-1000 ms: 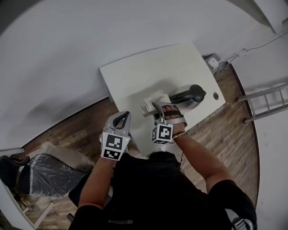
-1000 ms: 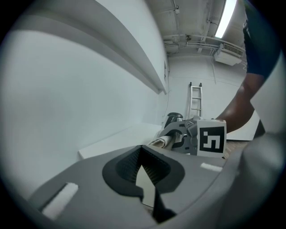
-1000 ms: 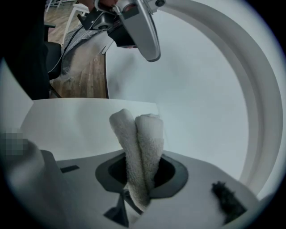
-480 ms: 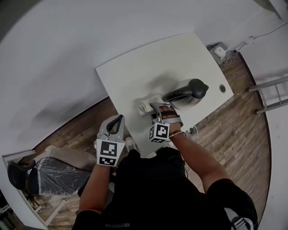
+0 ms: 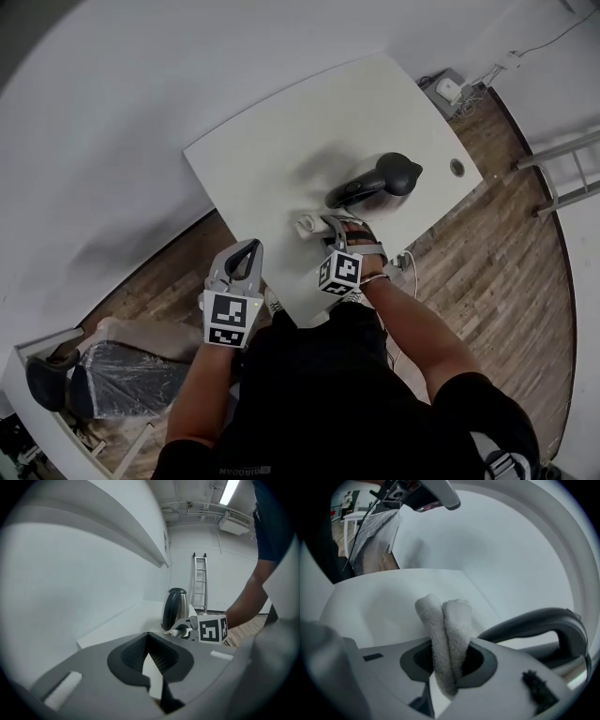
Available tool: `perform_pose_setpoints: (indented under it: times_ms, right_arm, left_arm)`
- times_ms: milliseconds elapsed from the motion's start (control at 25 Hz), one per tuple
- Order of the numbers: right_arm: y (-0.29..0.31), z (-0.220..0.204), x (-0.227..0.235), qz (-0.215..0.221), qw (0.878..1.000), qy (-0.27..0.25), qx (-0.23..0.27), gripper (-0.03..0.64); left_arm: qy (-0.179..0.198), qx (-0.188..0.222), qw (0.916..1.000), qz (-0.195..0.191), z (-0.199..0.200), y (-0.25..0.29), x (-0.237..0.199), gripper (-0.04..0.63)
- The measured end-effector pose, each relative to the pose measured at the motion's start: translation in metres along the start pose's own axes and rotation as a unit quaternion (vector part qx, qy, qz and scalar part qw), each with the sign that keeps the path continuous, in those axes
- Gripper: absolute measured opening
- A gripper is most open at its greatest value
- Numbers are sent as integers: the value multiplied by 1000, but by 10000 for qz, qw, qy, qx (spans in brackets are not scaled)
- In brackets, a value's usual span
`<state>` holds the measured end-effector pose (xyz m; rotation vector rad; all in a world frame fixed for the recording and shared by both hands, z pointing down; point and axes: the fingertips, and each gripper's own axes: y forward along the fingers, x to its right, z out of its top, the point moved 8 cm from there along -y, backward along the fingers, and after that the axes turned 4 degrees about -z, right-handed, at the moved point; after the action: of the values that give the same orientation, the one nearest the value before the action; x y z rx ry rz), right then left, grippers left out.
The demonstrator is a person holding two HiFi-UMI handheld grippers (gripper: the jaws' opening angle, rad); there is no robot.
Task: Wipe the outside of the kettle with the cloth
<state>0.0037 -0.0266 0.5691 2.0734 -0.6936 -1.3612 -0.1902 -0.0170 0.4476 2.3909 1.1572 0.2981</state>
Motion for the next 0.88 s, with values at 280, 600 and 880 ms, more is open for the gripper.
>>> perform_pose_setpoints:
  times_ms: [280,600,880]
  right_arm:
    - [-22,-30,30,348,9728,2282,-196,95]
    - [-38,-53,57,641,8897,4519,-110,95]
    - [-75,-58,92,796,8306,5484,552,95]
  left_arm:
    - [85,74,9998,-164,6,9,9,8]
    - [132,258,9993,-238,15,8,15,6]
    - [113,423,9990,-88,27,10,34,8]
